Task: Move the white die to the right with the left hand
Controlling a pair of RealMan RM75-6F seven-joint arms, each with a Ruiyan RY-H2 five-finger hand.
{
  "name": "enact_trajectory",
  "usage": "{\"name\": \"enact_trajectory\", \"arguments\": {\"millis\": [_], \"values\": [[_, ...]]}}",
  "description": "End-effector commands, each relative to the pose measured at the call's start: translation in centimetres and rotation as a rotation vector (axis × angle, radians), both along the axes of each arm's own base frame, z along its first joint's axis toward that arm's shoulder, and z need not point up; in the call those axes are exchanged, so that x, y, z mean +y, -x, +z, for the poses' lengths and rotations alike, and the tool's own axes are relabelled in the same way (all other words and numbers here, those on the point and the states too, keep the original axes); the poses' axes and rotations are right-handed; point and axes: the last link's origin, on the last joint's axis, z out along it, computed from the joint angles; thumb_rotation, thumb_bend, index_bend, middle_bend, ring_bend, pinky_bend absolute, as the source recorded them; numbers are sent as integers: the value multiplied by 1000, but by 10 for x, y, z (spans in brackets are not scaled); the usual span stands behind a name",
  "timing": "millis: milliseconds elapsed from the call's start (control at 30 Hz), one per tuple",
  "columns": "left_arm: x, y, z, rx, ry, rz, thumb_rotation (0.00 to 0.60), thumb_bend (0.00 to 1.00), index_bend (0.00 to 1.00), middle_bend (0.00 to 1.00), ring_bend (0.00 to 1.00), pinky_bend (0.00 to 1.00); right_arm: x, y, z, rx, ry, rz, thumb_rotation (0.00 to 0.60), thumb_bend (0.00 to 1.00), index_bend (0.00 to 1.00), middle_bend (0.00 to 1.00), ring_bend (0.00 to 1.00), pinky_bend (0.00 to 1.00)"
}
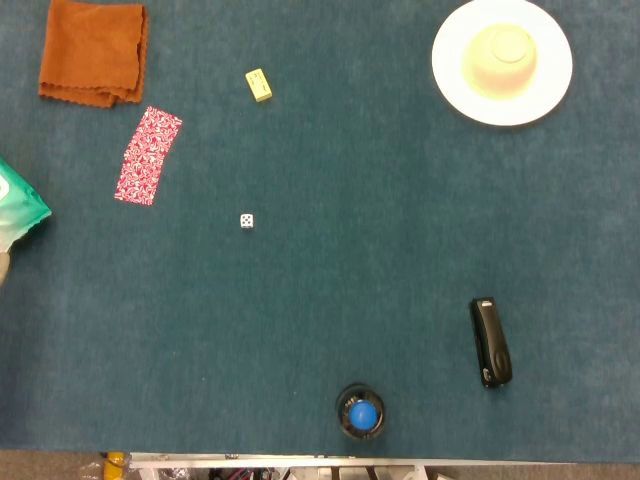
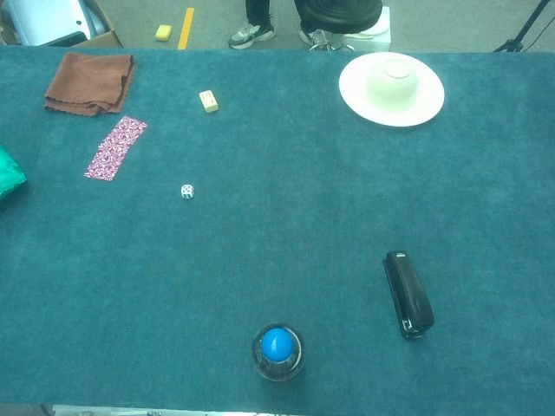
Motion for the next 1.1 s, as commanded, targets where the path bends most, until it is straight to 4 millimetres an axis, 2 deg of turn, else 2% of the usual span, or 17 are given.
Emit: {"name": "enact_trajectory", "arguments": {"millis": [33, 733, 933, 1100], "values": [[0, 0, 0, 0, 2, -1, 600, 272, 186, 49, 75, 322, 0, 0, 0, 0, 0, 0, 600, 0, 476, 293, 193, 187], [7, -12, -6, -13, 42, -71, 600, 272, 186, 51, 75, 322, -5, -5, 6, -43, 26, 47, 600, 0, 476, 293, 193, 187], [18, -24, -16, -41, 81, -197, 600, 272, 251, 91, 75, 329, -15, -13, 8, -71, 53, 76, 600, 0, 476, 293, 193, 207], [32, -35, -27, -41, 125, -247, 600, 272, 259, 96, 75, 332, -26, -21, 8, -62, 55, 86, 600, 0, 476, 293, 193, 210]]}}
